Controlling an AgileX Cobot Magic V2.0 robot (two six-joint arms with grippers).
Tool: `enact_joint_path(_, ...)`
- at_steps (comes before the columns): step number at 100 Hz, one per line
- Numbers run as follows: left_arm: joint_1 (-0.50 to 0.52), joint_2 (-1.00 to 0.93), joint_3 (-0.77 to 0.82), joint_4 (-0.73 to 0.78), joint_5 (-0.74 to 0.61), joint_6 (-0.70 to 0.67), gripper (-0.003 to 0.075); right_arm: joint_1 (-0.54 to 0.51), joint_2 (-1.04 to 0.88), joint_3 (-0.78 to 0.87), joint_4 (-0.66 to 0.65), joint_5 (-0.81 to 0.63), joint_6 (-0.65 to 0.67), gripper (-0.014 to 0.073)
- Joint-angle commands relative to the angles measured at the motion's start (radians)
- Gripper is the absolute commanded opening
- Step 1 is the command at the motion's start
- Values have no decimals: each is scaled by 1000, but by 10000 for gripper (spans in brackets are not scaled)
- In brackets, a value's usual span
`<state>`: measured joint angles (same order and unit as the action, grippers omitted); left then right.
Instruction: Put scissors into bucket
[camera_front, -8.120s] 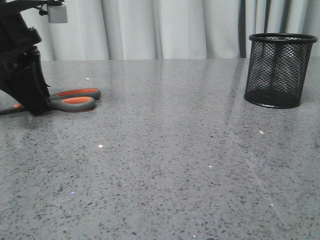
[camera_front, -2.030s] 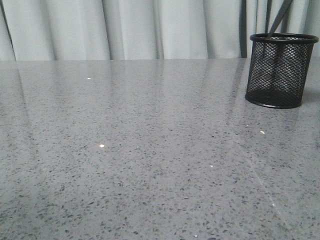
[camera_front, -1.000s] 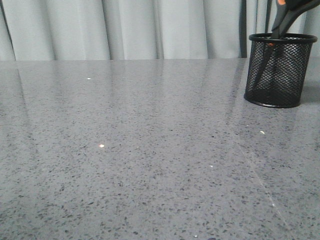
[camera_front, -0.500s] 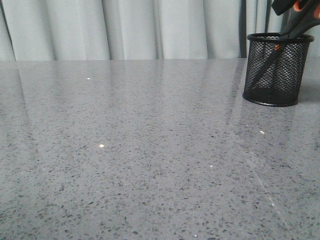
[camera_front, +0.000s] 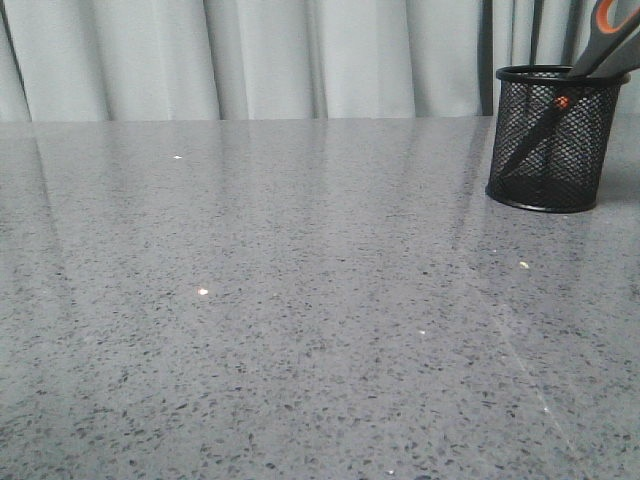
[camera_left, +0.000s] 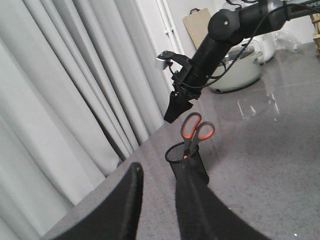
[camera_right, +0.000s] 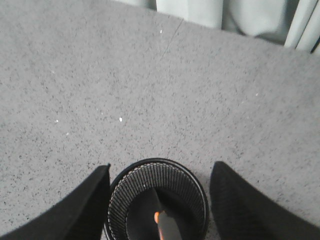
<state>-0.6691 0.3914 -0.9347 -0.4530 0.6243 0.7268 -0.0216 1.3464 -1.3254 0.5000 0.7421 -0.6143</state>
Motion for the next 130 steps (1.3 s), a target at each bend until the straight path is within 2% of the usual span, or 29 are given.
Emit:
enact_joint_path(1,-5,10,-21,-23,-118,-28,144,2,-59,-45,13,-49,-4,382)
enact_joint_path(8,-5,10,-12,23,-176,-103,133,2,-88,-45,24,-35,-4,289)
enact_joint_path(21,16,-9,62,142,-315,-245,100,2,-173,-9,31,6,-4,-72)
enact_joint_path(28,39,-22,117,161,-348,-281,84,2,-254,56,40,-19,-2,-37)
enact_joint_path(48,115,-74,291,161,-379,-329,81,2,-609,383,40,-169,-13,-44)
enact_joint_path(65,150,-96,445,111,-553,-329,75,4,-913,671,70,-310,-13,-45)
enact_joint_path(76,150,-96,524,59,-647,-329,5,4,-1060,784,70,-319,-13,-45)
enact_joint_path(80,150,-96,547,44,-664,-329,-20,4,-1107,806,70,-337,-13,-45)
enact_joint_path(101,148,-96,595,37,-657,-329,-19,4,-1255,847,70,-423,-13,-45)
enact_joint_path(130,148,-96,595,37,-655,-329,-19,4,-1270,847,70,-423,-13,-45)
